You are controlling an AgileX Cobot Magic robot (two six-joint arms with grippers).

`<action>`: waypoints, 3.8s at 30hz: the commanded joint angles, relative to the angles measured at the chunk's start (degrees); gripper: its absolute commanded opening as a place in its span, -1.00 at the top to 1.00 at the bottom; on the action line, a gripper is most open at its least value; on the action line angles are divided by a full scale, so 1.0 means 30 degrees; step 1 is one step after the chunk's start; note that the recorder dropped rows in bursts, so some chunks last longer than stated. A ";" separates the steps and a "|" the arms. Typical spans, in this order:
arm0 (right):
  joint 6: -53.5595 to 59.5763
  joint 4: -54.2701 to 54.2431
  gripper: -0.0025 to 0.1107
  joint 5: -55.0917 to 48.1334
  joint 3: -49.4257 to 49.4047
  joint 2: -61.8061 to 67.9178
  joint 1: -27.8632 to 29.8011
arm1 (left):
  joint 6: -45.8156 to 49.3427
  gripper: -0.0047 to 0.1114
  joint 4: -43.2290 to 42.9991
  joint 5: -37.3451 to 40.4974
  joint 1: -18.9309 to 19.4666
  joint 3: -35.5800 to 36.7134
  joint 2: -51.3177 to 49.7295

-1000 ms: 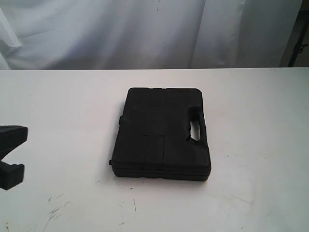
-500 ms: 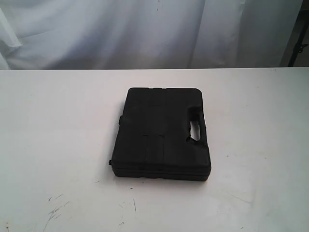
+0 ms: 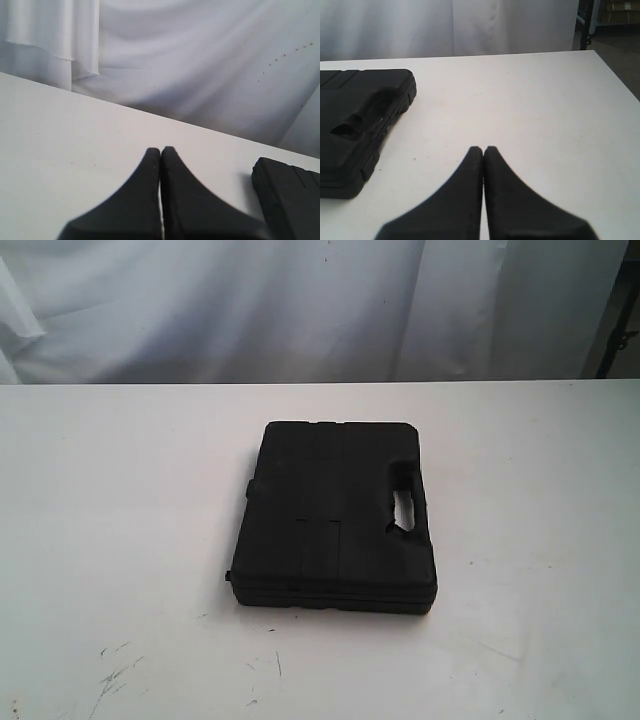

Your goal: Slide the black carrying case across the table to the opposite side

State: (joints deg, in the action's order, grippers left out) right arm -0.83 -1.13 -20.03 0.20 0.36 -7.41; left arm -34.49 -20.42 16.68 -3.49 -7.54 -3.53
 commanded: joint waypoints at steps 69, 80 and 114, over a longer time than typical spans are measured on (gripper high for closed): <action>-0.0004 0.0002 0.96 0.0096 -0.0067 -0.0119 0.0122 | 1.0075 0.92 0.6042 0.0861 0.0050 0.2514 0.1175; -0.0004 0.0055 0.96 1.1856 -0.0067 -0.0119 0.0122 | 1.0075 0.92 0.6042 0.0861 0.0050 0.2514 0.1175; -0.0666 -0.2966 0.96 -0.1154 1.1918 1.3515 0.0122 | 1.0084 0.92 0.6042 0.0824 0.0050 0.2514 0.1175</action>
State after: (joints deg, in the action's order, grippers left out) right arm -3.17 -6.90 -15.60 35.18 35.63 -7.41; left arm -4.38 -2.27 19.76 -3.49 -0.21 -0.25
